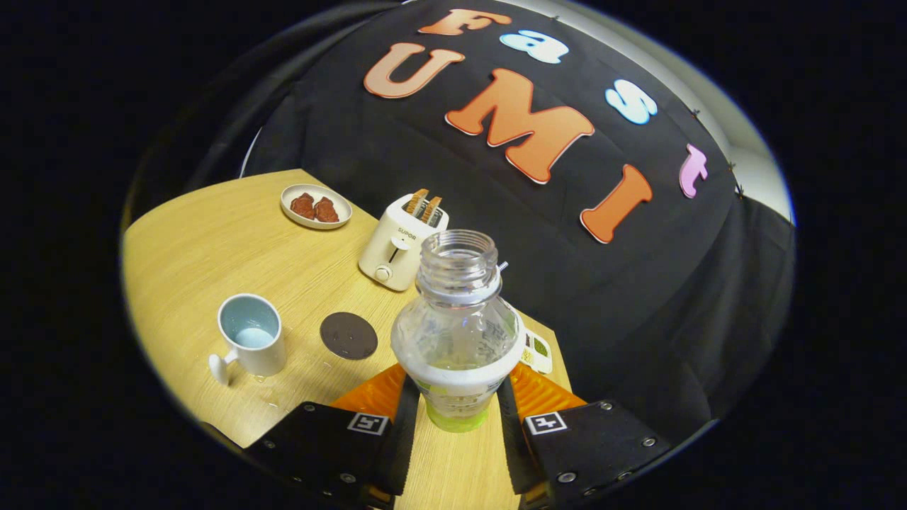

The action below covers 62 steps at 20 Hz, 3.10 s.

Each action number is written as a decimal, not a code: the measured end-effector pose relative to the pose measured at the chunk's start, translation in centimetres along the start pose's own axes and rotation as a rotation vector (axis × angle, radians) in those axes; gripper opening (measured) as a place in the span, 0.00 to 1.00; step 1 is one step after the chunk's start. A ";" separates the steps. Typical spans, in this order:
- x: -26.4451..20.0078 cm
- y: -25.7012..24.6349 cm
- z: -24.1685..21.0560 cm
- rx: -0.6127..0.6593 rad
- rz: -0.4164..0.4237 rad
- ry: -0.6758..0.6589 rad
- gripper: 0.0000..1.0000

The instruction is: Take the bottle from table, then pour the juice into the cup, finally place the bottle on the coaster

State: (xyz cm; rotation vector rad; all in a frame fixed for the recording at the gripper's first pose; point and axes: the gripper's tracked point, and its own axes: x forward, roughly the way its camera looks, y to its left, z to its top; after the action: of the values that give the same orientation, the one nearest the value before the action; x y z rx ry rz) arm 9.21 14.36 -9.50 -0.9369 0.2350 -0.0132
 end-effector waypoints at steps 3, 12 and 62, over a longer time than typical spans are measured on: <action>0.1 0.9 1.2 -0.147 -0.023 -0.028 0.56; 1.2 3.6 3.3 -0.515 -0.086 -0.105 0.56; 4.1 3.4 8.3 -1.228 -0.223 -0.268 0.55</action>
State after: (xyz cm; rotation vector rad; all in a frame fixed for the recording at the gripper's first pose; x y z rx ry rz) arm 14.56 22.53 -8.33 -2.1648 -0.1558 0.0585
